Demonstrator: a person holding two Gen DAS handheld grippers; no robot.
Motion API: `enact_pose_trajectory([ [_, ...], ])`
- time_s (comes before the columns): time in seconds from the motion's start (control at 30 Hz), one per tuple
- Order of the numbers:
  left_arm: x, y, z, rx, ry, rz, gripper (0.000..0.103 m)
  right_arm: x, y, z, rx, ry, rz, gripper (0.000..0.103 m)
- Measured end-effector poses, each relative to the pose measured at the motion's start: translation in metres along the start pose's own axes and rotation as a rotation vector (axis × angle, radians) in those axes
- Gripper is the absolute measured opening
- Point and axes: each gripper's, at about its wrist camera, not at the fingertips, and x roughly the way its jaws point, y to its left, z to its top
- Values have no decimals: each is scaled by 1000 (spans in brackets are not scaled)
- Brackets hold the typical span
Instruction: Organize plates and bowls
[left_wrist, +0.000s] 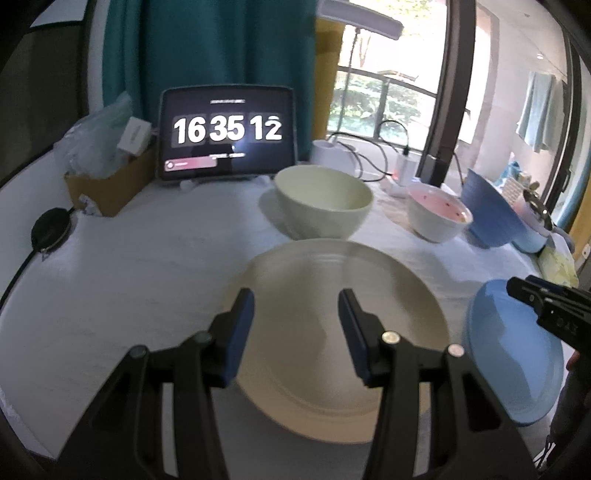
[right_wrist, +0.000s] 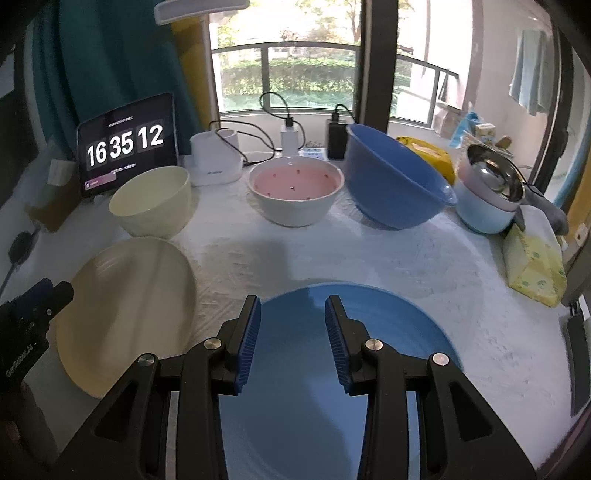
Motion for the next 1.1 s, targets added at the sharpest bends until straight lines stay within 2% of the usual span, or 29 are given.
enact_pose_trajectory([
  [0.53,17,40,-1,-65,19,47,50,27,49,9,-67,48,57,38],
  [0.83,41,48,-6,-72,104,32,50,48,71,11,-67,135,127,38],
  [1.1,58,48,-10,-83,189,0,50,65,79,10,-59,190,132,38],
])
